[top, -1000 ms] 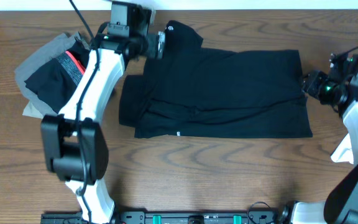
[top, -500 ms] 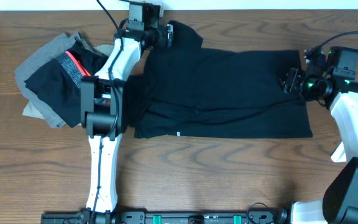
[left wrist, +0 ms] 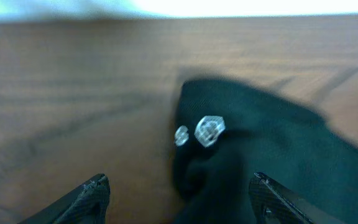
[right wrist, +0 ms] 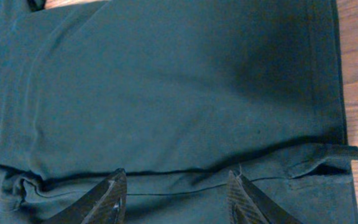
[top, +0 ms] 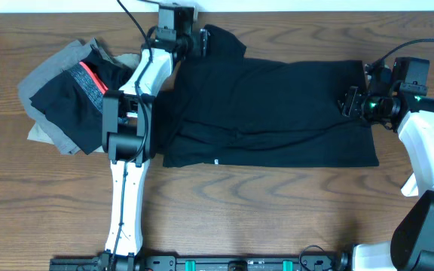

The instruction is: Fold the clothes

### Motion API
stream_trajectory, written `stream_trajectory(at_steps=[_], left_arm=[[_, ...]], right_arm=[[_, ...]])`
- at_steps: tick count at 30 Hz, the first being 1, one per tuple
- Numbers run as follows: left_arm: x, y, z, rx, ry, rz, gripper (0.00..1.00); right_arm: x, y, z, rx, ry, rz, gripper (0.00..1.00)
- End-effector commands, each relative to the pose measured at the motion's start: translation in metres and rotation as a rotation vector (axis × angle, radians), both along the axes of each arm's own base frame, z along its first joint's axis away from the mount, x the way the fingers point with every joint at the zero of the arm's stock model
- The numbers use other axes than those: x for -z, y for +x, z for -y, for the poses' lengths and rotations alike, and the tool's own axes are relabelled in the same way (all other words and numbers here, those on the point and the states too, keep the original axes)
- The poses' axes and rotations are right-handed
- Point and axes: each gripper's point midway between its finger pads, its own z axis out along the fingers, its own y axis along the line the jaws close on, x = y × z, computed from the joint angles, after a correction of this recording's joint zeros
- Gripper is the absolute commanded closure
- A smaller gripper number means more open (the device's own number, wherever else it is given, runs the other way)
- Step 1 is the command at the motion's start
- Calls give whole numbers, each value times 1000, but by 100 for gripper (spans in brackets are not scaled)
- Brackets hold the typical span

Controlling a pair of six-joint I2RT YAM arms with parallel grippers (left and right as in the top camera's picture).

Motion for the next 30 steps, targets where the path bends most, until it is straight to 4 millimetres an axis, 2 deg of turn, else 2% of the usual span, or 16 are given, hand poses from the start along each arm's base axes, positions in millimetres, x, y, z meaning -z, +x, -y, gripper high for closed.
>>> stream_trajectory(at_steps=[1,5,10,14,19,25,27,30], left_arm=[[3,5,-4,-15,1,7,28],[3,5,-2,-11,1,7,39],[5,0,4,7,-7,-12,70],[-13,-6,11,46,-43,-19,86],[-58,-20,11,97,5,-4,93],[-118,-53,11,157,68,-10,94],[-130,-66,10,155,90,-35,94],[-131,-89,11,161,127,-110,94]], right_arm=[[-4,4,-1,-19,-19,12,50],[-4,4,-1,-18,-19,13,52],[-4,4,-1,-19,-19,12,52],[-4,4,-1,-18,-19,14,52],[-4,6,4,-6,-44,21,53],[-8,14,10,10,-76,54,52],[-9,17,14,21,-97,67,51],[-12,21,16,25,-105,86,50]])
